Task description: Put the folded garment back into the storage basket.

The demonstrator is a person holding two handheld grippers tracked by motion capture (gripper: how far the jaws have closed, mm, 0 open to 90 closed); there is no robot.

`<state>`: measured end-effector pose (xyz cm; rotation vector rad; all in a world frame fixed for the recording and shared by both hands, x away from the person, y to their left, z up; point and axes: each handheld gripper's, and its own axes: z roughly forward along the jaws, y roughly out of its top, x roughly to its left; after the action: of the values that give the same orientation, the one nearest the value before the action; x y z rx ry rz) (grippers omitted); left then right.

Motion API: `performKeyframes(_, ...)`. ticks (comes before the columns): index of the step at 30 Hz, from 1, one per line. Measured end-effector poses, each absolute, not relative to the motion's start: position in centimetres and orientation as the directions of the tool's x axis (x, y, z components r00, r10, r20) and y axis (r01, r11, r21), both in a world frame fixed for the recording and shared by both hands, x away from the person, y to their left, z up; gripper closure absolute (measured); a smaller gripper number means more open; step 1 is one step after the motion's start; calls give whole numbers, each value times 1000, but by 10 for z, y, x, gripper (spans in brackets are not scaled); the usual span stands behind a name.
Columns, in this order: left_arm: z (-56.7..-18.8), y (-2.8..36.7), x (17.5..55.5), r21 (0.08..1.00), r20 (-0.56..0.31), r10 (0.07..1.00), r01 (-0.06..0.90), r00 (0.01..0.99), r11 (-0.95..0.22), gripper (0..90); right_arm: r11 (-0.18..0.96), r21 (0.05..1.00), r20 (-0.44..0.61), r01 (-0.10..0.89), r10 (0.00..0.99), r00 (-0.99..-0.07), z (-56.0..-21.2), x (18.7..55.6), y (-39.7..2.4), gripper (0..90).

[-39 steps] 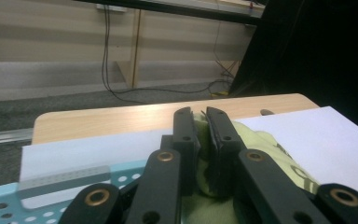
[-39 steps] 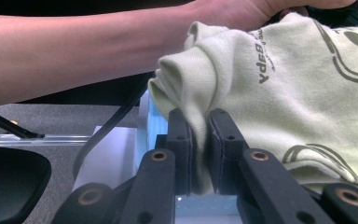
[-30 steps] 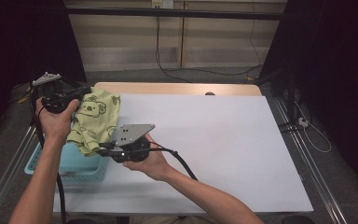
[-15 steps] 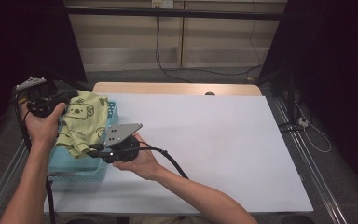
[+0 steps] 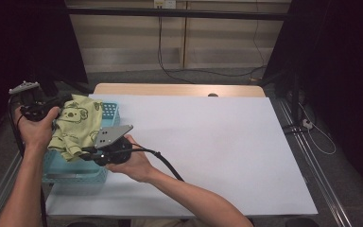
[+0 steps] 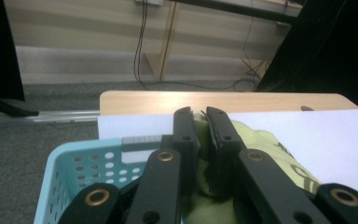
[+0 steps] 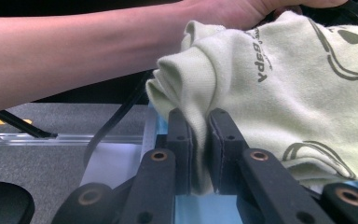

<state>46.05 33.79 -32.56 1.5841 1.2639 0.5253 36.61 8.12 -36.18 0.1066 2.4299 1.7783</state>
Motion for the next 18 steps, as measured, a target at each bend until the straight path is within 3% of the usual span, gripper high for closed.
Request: performKeyframes(18,-343,341,466,856,-225,910,517,347,14,835,337,941,-41,2,121,-992,-374,369,91,806)
